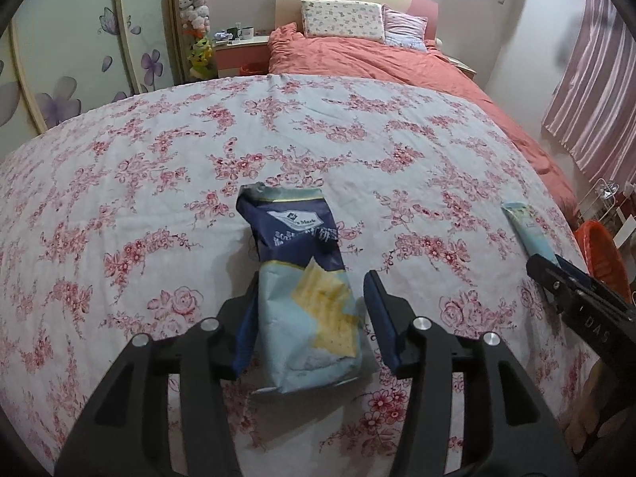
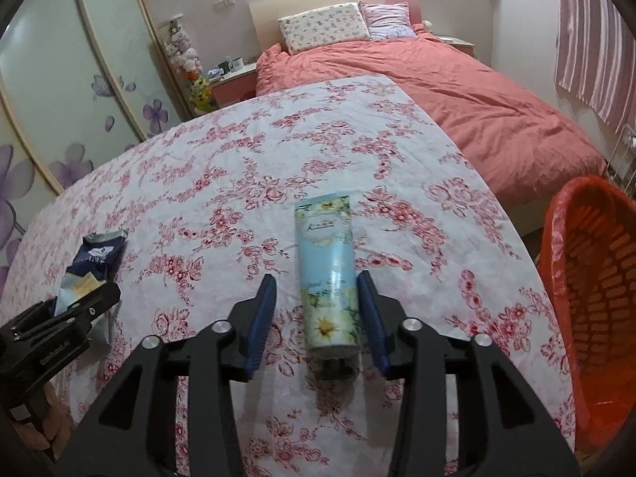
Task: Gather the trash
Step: 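Grasp the blue snack packet with the left tool while the right holds the tube, then carry the packet and tube over the orange basket and open both tools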
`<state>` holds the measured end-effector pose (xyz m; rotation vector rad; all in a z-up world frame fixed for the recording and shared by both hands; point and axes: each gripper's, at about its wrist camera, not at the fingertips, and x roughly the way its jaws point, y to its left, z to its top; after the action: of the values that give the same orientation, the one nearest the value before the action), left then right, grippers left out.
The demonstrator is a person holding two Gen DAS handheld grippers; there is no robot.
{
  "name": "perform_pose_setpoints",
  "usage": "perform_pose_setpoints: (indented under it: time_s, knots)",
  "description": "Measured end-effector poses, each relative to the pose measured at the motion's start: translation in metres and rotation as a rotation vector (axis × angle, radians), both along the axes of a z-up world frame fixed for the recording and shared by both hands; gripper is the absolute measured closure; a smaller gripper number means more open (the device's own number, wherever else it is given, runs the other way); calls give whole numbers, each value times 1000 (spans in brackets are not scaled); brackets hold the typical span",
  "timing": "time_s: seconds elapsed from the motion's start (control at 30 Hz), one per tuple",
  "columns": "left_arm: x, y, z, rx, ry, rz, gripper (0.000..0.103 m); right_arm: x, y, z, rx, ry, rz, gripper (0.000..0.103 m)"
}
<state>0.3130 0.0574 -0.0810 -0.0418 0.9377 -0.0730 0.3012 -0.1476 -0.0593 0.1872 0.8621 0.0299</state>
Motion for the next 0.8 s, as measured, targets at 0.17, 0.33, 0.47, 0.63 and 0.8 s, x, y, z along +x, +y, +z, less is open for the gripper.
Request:
perform_pose_setpoints:
  time_s: [0.17, 0.33, 0.47, 0.63, 0.8]
  knots:
    - [-3, -4, -1, 22, -8, 22, 54, 2, 1, -1, -17, 3, 0, 61]
    - [-10, -7, -2, 31, -31, 32, 67, 1, 0, 0, -4, 0, 7, 75]
    - [-13, -5, -1, 9, -36, 9, 74, -9, -8, -1, 37, -4, -14, 75]
    - [-20, -8, 5, -7, -54, -3, 78, -27, -18, 3, 38, -14, -32, 75]
    - [-30, -17, 19, -16, -84, -25, 78, -43, -40, 13, 62, -41, -85, 75]
